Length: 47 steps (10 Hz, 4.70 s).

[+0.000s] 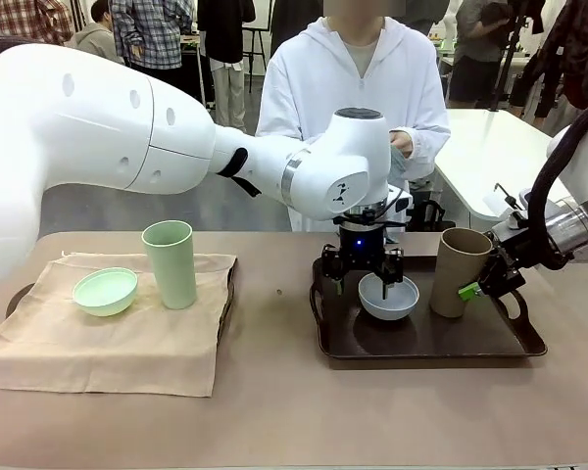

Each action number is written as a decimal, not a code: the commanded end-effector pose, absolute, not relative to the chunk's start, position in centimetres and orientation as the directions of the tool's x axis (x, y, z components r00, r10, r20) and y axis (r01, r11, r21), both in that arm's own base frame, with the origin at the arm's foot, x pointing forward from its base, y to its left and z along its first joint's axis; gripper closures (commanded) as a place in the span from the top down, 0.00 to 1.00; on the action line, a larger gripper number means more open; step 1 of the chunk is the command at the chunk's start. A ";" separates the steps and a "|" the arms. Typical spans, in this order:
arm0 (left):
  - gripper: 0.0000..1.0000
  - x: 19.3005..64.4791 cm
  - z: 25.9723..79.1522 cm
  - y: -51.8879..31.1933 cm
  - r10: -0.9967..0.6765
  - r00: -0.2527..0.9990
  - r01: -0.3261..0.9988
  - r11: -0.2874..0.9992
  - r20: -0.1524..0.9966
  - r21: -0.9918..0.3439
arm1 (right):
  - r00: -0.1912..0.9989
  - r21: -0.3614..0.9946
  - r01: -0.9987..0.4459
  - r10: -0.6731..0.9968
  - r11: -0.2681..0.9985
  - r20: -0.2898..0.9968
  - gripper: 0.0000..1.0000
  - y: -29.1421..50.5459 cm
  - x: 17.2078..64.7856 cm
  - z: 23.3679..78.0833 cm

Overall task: Set up a tray with a mat and arrange the tableware.
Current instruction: Pick up the Picnic Bowl and Reusable plastic cup from the Handle tray in front of the human's position and hold them in the air, then place the Picnic Bowl and Reusable plastic cup back onto the Handle tray in front of the human's position.

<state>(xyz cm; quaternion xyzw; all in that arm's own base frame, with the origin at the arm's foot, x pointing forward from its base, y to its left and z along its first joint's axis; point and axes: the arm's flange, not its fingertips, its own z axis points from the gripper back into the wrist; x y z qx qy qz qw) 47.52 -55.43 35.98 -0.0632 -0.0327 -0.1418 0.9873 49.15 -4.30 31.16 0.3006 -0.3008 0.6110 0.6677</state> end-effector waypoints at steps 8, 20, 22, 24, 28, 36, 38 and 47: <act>0.00 48.1 35.5 -55.5 -0.248 0.965 0.258 0.957 0.087 -0.129 | 0.018 -0.013 -0.999 0.605 0.047 0.796 0.23 -4.2 48.6 30.4; 0.00 45.4 49.0 -54.6 -0.207 0.976 0.215 0.967 0.068 -0.140 | 0.008 -0.057 -0.996 0.690 0.072 0.724 0.00 -4.8 45.6 47.2; 0.00 43.3 54.0 -55.2 -0.206 0.968 0.224 0.967 0.145 -0.122 | -0.040 -0.113 -0.992 0.713 0.055 0.700 0.00 -3.9 42.8 53.1; 0.00 42.2 57.3 -55.6 -0.189 0.965 0.211 0.971 0.182 -0.112 | -0.059 -0.148 -0.987 0.715 0.063 0.696 0.00 -3.3 41.3 56.4; 0.00 42.0 56.6 -54.7 -0.217 0.962 0.242 0.959 0.166 -0.148 | -0.078 -0.164 -0.985 0.710 0.054 0.700 0.00 -3.6 41.4 56.4; 0.00 42.0 56.6 -54.7 -0.217 0.962 0.242 0.959 0.166 -0.148 | -0.078 -0.164 -0.985 0.710 0.054 0.700 0.00 -3.6 41.4 56.4; 0.00 42.0 56.6 -54.7 -0.217 0.962 0.242 0.959 0.166 -0.148 | -0.078 -0.164 -0.985 0.710 0.054 0.700 0.00 -3.6 41.4 56.4; 0.00 42.0 56.6 -54.7 -0.217 0.962 0.242 0.959 0.166 -0.148 | -0.078 -0.164 -0.985 0.710 0.054 0.700 0.00 -3.6 41.4 56.4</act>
